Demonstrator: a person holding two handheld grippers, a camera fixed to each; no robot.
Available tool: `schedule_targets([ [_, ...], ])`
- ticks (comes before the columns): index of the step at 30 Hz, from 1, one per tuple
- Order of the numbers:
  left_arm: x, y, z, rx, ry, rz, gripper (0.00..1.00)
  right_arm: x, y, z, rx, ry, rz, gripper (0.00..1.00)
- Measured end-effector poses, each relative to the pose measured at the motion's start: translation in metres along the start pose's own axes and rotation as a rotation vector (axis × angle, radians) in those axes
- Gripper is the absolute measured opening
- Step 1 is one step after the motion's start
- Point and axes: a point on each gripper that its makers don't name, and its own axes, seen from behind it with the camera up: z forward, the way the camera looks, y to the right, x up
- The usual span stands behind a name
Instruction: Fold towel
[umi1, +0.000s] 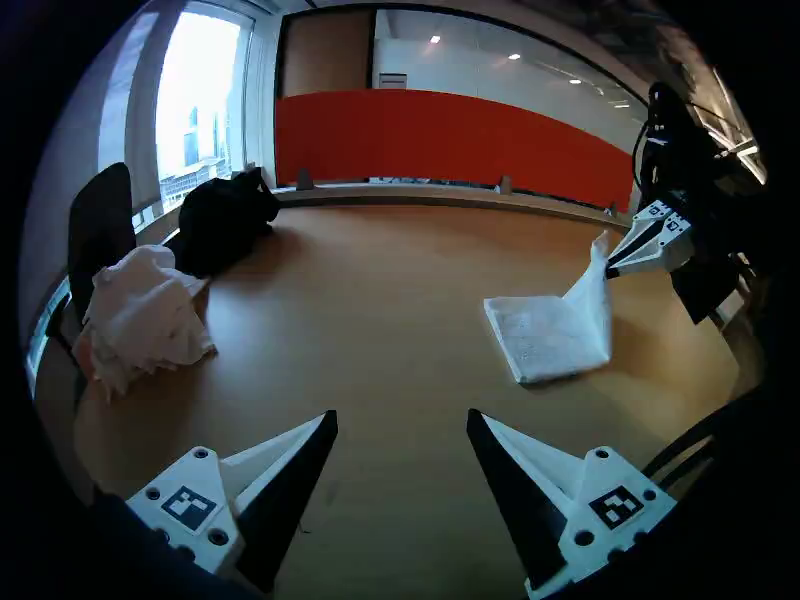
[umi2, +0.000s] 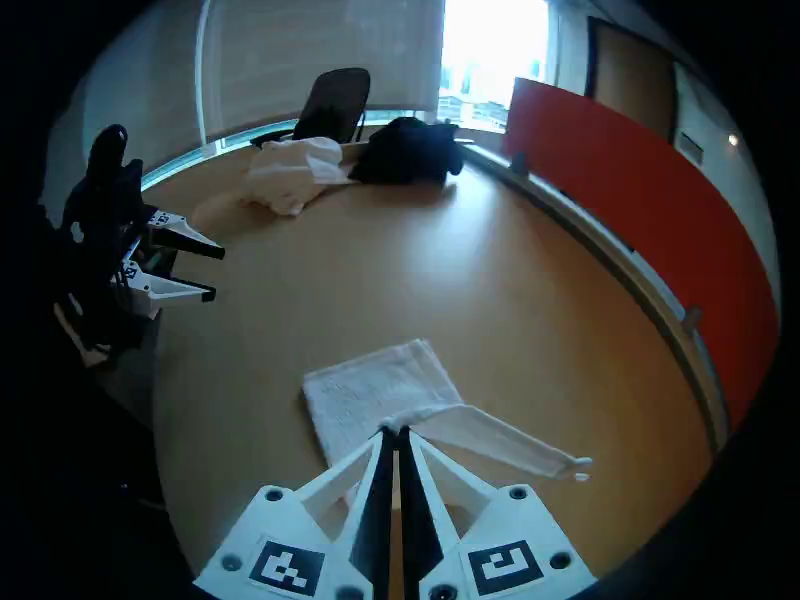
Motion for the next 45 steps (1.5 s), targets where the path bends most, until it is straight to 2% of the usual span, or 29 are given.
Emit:
schedule_targets([
  [9,-0.007,-0.006,-0.007,0.028,-0.001,-0.037,0.96,0.005,-0.035,0.056,0.122,-0.047,-0.046,0.03],
  [15,-0.009,-0.008,-0.009,0.035,-0.001,-0.044,0.96,-0.006,-0.052,0.081,0.165,-0.084,-0.055,0.03],
  [23,-0.013,-0.007,-0.008,0.034,-0.008,-0.047,0.96,-0.01,-0.052,0.083,0.164,-0.087,-0.038,0.04],
  [27,-0.012,-0.005,-0.006,0.03,-0.008,-0.042,0.96,-0.01,-0.05,0.082,0.163,-0.086,-0.037,0.08],
  [29,-0.012,-0.005,-0.006,0.029,-0.008,-0.04,0.96,-0.009,-0.05,0.082,0.163,-0.085,-0.037,0.13],
  [31,-0.012,-0.005,-0.006,0.03,-0.009,-0.04,0.96,-0.009,-0.049,0.081,0.16,-0.083,-0.037,0.23],
  [33,-0.012,-0.005,-0.006,0.031,-0.01,-0.04,0.96,-0.009,-0.047,0.08,0.155,-0.082,-0.036,0.38],
  [35,-0.012,-0.005,-0.006,0.031,-0.011,-0.042,0.96,-0.01,-0.047,0.079,0.152,-0.08,-0.034,0.59],
  [37,-0.012,-0.005,-0.006,0.031,-0.01,-0.043,0.96,-0.011,-0.046,0.077,0.149,-0.079,-0.033,0.72],
  [45,-0.009,-0.004,-0.005,0.029,-0.005,-0.038,0.96,-0.02,-0.042,0.068,0.127,-0.084,-0.023,0.72],
])
